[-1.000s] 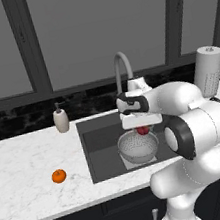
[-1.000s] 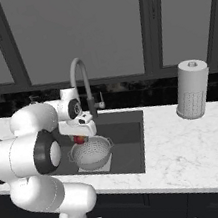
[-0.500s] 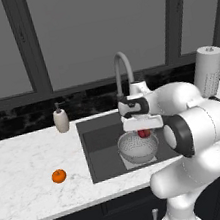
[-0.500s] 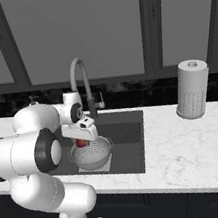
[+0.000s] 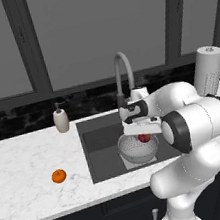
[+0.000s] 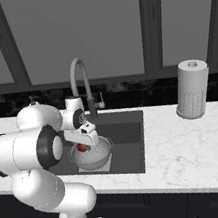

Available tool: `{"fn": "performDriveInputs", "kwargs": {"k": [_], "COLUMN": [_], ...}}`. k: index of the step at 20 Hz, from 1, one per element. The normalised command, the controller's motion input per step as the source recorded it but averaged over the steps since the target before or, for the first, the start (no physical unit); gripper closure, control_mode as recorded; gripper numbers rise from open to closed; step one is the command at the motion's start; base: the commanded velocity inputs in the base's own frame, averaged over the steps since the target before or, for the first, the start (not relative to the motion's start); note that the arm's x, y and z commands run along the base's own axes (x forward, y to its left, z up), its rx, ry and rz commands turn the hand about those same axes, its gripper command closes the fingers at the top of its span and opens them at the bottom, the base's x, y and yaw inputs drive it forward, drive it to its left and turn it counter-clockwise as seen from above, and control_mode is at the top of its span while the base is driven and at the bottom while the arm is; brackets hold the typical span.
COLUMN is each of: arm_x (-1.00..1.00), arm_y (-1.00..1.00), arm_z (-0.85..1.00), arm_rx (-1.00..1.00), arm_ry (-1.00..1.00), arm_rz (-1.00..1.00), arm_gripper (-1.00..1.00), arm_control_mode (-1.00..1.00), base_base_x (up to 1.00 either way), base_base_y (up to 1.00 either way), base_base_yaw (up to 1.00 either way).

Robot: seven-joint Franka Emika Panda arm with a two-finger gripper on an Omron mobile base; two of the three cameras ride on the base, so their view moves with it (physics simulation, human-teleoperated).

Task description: Put the colander in the sink, put the mango, orange in the colander, and turn on the sink faucet and pour water over the colander.

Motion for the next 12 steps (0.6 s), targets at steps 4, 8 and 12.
{"fn": "performDriveInputs", "kwargs": {"k": [4,8,12], "arm_x": [0.04,0.14,0.16], "arm_y": [0.0,0.0,0.0], "arm_z": [-0.27,-0.28,-0.24], "arm_rx": [0.0,0.0,0.0], "arm_ry": [0.0,0.0,0.0], "arm_rz": [-0.03,-0.03,-0.02], "arm_gripper": [1.0,1.0,1.0], "arm_control_mode": [-1.0,-1.0,-1.0], "base_base_x": [0.0,0.0,0.0], "base_base_y": [0.0,0.0,0.0], "base_base_yaw": [0.0,0.0,0.0]}}
